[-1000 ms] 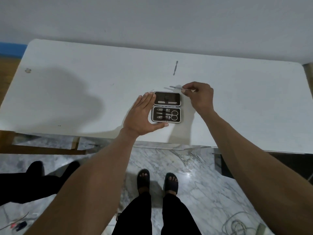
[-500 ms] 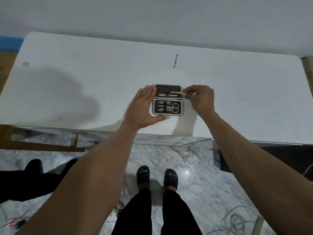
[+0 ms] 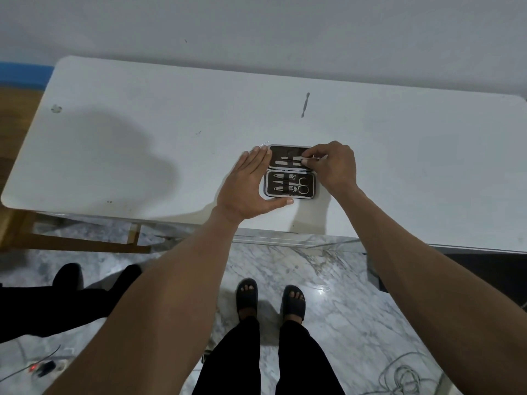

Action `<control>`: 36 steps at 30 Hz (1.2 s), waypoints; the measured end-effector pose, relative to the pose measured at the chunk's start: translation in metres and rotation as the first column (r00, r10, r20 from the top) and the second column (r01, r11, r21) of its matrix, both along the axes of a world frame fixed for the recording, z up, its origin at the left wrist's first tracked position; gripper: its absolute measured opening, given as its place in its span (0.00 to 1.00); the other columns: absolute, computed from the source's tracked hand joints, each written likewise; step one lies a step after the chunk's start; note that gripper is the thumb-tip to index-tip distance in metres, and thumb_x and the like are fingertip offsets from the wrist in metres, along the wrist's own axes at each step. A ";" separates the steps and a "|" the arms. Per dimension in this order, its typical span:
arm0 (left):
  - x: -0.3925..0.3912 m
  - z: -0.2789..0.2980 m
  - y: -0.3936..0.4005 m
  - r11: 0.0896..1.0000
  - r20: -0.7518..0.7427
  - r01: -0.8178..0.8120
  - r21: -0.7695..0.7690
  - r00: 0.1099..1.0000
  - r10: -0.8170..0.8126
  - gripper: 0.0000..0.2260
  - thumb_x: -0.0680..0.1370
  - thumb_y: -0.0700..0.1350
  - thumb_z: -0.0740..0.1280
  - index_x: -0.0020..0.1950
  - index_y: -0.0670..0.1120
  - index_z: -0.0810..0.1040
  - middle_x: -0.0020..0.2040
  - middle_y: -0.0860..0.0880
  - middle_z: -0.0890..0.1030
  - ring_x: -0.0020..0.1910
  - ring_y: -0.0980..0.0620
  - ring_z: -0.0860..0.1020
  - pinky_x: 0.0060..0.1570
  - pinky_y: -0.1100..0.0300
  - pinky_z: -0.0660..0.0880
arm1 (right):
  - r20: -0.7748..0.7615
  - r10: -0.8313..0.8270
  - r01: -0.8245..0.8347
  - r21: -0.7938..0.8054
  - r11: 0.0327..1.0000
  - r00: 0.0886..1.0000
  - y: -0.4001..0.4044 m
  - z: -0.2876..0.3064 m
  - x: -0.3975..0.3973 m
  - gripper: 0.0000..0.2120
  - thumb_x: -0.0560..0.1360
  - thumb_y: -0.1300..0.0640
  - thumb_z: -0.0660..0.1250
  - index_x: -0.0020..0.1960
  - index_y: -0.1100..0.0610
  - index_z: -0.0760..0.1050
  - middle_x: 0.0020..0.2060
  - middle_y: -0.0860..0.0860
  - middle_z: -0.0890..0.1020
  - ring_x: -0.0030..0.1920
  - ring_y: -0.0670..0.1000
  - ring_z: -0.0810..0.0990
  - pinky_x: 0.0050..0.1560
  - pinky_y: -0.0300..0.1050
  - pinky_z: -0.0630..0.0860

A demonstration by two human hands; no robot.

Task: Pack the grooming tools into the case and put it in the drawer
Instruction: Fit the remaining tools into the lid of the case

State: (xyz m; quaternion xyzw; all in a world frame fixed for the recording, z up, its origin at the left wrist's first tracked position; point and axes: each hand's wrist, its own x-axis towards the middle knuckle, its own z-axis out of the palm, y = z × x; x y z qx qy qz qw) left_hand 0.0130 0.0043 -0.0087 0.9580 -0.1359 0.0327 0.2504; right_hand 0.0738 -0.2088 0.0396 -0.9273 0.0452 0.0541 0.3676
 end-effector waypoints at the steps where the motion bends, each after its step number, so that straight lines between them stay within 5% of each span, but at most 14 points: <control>1: 0.000 0.000 0.000 1.000 0.003 0.000 0.000 1.000 0.000 0.54 0.69 0.76 0.67 0.82 0.39 0.61 0.82 0.44 0.62 0.83 0.48 0.58 0.83 0.49 0.53 | -0.006 0.004 -0.005 -0.007 1.000 1.000 0.000 0.000 0.000 0.07 0.69 0.53 0.76 0.47 0.49 0.86 0.39 0.46 0.80 0.44 0.48 0.79 0.41 0.40 0.71; 9: 0.000 -0.001 0.000 1.000 0.010 0.002 0.008 1.000 -0.002 0.54 0.69 0.76 0.67 0.82 0.40 0.61 0.83 0.44 0.62 0.83 0.48 0.58 0.82 0.47 0.55 | -0.018 0.012 -0.011 0.049 0.999 1.000 -0.008 0.001 0.000 0.08 0.71 0.56 0.76 0.49 0.55 0.86 0.39 0.47 0.80 0.33 0.38 0.74 0.33 0.21 0.65; 21: 0.000 -0.001 0.000 1.000 0.010 0.000 0.016 1.000 0.000 0.54 0.70 0.76 0.66 0.82 0.39 0.61 0.82 0.44 0.63 0.83 0.48 0.58 0.82 0.47 0.55 | -0.028 -0.014 0.015 0.042 0.999 1.000 0.012 -0.006 0.003 0.07 0.67 0.49 0.76 0.44 0.46 0.86 0.40 0.45 0.86 0.43 0.47 0.83 0.43 0.46 0.80; 28: 0.000 -0.001 0.000 1.000 0.024 0.002 0.008 1.000 -0.002 0.54 0.70 0.76 0.67 0.81 0.38 0.63 0.82 0.43 0.64 0.82 0.47 0.60 0.82 0.47 0.57 | -0.037 -0.001 0.002 0.013 1.000 0.999 0.015 -0.003 0.003 0.07 0.68 0.49 0.76 0.46 0.48 0.86 0.41 0.46 0.86 0.47 0.50 0.83 0.46 0.49 0.81; 36: 0.000 -0.001 0.000 1.000 0.033 0.002 -0.012 0.999 -0.002 0.53 0.70 0.76 0.66 0.81 0.38 0.63 0.82 0.43 0.64 0.82 0.46 0.61 0.82 0.47 0.57 | 0.012 0.024 -0.023 -0.012 1.000 1.000 0.024 0.016 0.015 0.05 0.70 0.51 0.74 0.45 0.48 0.86 0.39 0.47 0.85 0.43 0.46 0.81 0.40 0.39 0.75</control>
